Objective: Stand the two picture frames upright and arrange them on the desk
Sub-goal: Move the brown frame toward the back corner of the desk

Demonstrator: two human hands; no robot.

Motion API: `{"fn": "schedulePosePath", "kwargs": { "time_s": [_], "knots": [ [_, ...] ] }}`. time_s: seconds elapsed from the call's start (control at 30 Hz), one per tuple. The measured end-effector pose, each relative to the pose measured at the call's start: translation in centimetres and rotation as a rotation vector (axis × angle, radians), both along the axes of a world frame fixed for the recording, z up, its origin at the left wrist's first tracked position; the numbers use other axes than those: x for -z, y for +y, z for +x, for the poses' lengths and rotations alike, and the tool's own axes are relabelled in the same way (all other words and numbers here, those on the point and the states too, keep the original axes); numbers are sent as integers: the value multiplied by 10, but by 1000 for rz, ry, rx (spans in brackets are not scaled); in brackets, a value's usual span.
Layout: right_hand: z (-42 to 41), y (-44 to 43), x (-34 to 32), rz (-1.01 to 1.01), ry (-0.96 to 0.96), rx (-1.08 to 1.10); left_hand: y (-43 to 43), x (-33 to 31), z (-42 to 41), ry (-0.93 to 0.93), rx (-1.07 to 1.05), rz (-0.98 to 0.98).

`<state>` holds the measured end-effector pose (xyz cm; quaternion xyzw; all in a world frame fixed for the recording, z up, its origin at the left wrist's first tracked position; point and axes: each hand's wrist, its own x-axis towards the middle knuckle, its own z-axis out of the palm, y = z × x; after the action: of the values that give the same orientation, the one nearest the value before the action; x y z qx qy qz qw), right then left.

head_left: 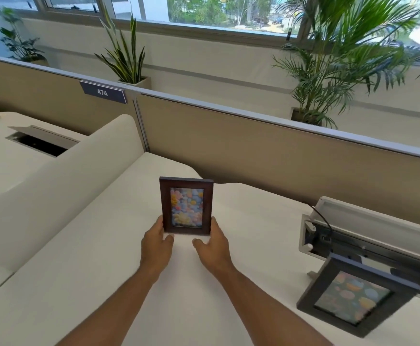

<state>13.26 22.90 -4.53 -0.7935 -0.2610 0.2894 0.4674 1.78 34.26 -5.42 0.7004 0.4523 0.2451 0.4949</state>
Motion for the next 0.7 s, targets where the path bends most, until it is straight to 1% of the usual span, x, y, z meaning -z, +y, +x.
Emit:
{"fn": "schedulePosePath", "kwargs": {
  "time_s": [0.2, 0.43, 0.6, 0.7],
  "knots": [
    [18, 55, 2, 16, -27, -82, 48, 0, 3, 19, -38, -4],
    [24, 99, 8, 20, -33, -144, 90, 3, -2, 49, -52, 1],
    [26, 115, 12, 16, 0, -124, 106, 1, 2, 84, -38, 10],
    [26, 116, 16, 1, -18, -102, 105, 1, 4, 122, -49, 15]
  ]
}}
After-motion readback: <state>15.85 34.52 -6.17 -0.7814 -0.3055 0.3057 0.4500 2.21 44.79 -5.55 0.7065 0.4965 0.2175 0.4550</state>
